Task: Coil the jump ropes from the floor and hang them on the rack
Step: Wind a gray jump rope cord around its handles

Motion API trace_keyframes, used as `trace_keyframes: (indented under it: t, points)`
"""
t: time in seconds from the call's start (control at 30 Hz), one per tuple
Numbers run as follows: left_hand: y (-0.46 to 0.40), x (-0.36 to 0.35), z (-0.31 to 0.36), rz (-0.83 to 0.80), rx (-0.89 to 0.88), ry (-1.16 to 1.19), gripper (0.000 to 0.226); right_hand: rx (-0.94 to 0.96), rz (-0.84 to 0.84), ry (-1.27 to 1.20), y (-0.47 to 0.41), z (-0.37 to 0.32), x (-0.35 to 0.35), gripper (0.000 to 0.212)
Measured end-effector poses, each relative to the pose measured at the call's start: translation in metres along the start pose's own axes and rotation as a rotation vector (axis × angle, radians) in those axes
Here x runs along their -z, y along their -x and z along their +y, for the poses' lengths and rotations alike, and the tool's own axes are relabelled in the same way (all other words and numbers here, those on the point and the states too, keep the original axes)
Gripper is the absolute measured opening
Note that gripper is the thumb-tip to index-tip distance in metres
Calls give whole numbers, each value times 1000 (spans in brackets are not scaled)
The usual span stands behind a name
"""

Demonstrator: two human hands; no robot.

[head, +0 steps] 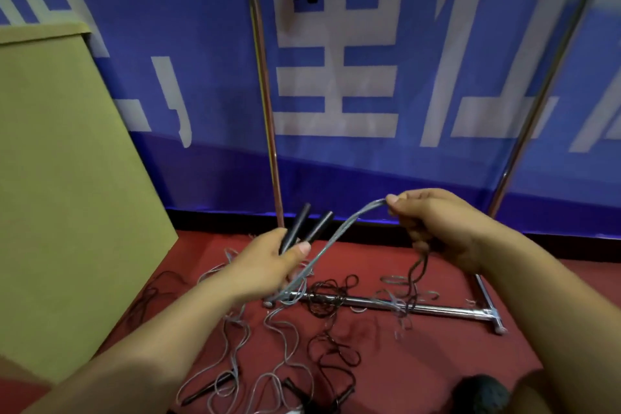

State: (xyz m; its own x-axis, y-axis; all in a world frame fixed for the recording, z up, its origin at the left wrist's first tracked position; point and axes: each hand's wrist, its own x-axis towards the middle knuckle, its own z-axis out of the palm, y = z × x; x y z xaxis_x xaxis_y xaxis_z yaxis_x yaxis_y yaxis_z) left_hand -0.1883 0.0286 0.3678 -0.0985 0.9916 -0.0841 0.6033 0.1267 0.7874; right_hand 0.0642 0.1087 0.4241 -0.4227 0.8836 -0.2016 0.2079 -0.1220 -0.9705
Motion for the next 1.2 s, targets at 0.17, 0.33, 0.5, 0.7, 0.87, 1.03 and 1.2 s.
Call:
trace_keyframes:
  t: [0.17, 0.33, 0.5, 0.7, 0.87, 1.03, 1.2]
  points:
    - [19, -6, 32, -278, 45, 358, 20, 161, 171, 112, 5, 5, -15, 31]
    - [20, -17, 50, -173, 54, 251, 31, 148, 261, 83, -2, 5, -30, 32]
    - [25, -22, 55, -278, 35, 231, 33, 121, 228, 98, -5, 8, -44, 28]
    - [29, -17, 52, -262, 79, 473, 19, 189, 210, 319, -8, 8, -47, 46]
    - [30, -13, 58, -249, 132, 573, 29, 212, 344, 297, -13, 6, -43, 43]
    - [34, -17, 60, -254, 130, 497, 29, 156, 240, 111, -11, 5, -48, 39]
    - [35, -10, 59, -287, 133, 479, 26, 147, 258, 91, -7, -5, -38, 37]
